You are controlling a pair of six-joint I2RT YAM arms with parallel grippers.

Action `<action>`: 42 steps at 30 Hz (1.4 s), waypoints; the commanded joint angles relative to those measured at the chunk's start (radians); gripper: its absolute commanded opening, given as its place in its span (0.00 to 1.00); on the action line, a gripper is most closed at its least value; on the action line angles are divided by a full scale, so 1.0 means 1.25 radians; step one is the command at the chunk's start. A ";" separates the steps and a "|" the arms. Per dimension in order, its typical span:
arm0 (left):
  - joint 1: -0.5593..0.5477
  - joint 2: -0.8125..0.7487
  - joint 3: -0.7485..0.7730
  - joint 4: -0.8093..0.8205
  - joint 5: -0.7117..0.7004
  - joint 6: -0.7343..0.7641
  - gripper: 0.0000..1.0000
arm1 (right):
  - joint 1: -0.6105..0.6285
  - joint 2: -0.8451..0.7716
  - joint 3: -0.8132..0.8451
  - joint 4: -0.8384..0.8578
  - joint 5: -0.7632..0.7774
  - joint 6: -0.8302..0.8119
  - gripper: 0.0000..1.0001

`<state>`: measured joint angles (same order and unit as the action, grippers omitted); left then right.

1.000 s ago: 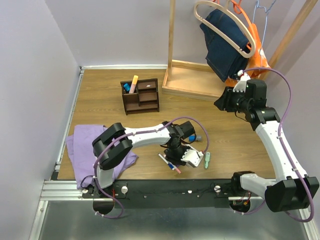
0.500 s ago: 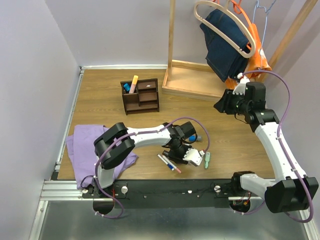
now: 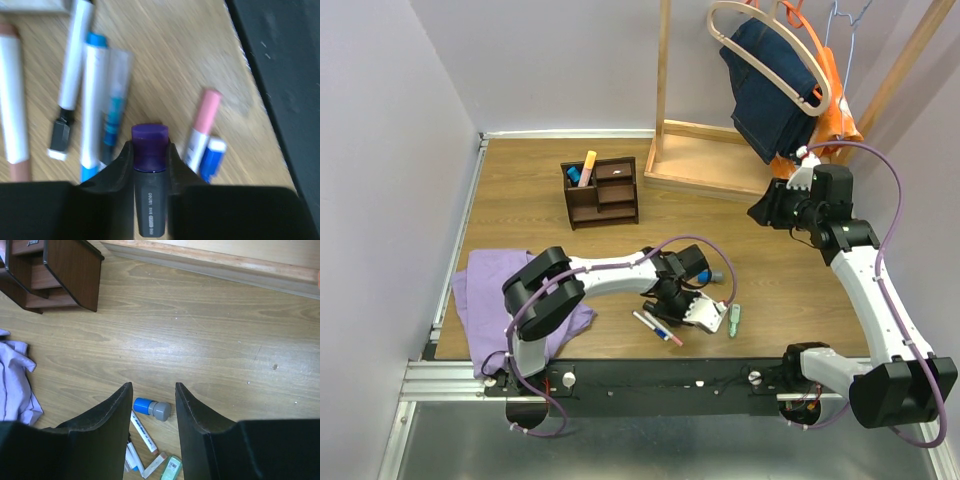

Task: Sort the stationery into containers
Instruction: Pick up the pen from the center of the board, then place the pen in the storage box.

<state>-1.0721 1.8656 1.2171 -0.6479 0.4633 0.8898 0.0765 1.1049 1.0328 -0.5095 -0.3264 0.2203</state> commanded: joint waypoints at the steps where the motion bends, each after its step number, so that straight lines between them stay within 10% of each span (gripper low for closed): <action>1: 0.011 -0.097 0.002 -0.145 0.002 -0.032 0.10 | -0.007 0.011 0.031 -0.001 -0.021 0.010 0.47; 8: 0.199 -0.237 0.273 -0.321 0.147 -0.104 0.01 | -0.007 0.084 0.104 0.005 -0.040 0.010 0.47; 13: 0.420 -0.228 0.419 -0.189 0.224 -0.338 0.00 | -0.008 0.148 0.141 0.044 -0.057 0.020 0.47; 26: 0.710 -0.287 -0.011 0.892 0.226 -0.821 0.00 | -0.007 0.348 0.323 0.025 -0.031 -0.074 0.46; 42: 0.804 -0.137 0.001 0.937 0.163 -0.790 0.00 | -0.006 0.446 0.380 0.030 -0.030 -0.094 0.46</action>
<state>-0.0914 1.6520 1.1992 0.4702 0.6952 -0.1234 0.0746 1.6142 1.4746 -0.4774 -0.3813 0.1204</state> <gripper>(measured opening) 0.311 0.462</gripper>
